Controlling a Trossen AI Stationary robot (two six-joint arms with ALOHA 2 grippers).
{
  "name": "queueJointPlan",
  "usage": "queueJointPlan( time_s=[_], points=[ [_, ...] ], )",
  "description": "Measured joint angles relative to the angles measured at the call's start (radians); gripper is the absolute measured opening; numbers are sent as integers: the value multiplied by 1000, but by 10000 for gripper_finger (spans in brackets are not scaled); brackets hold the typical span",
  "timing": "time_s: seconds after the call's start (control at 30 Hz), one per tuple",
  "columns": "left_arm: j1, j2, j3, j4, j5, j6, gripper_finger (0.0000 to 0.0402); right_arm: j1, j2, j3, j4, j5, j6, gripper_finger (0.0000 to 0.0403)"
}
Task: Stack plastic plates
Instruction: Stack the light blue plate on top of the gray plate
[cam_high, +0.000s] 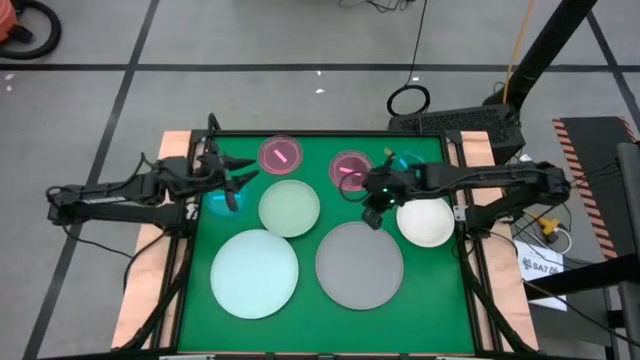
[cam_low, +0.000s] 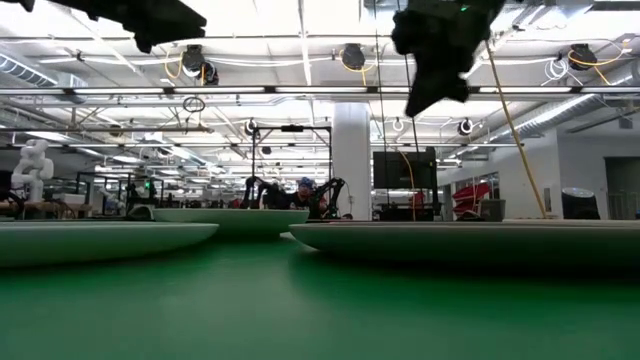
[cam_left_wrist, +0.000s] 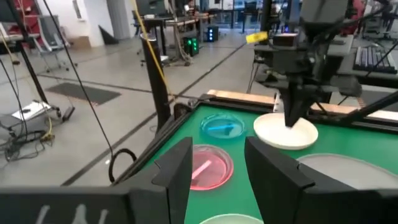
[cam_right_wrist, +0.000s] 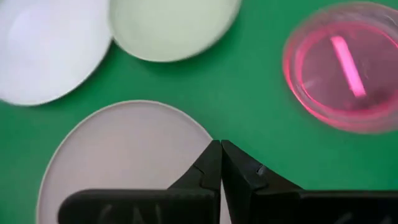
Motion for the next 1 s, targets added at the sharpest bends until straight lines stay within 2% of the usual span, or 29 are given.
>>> queueJointPlan(
  time_s=[0.2,0.33,0.53,0.73,1.0],
  points=[
    [-1,7,13,-46,0,-20,154,24,113,0,217,0,-72,2],
    [-1,8,13,-46,0,-44,154,57,164,5,311,-2,6,2],
    [0,6,13,-22,0,-76,154,112,245,104,317,5,176,2],
    [-1,5,13,-54,6,-130,154,166,370,258,302,4,309,2],
    [-53,-10,13,-14,21,-132,154,249,601,522,123,6,399,2]
  ],
)
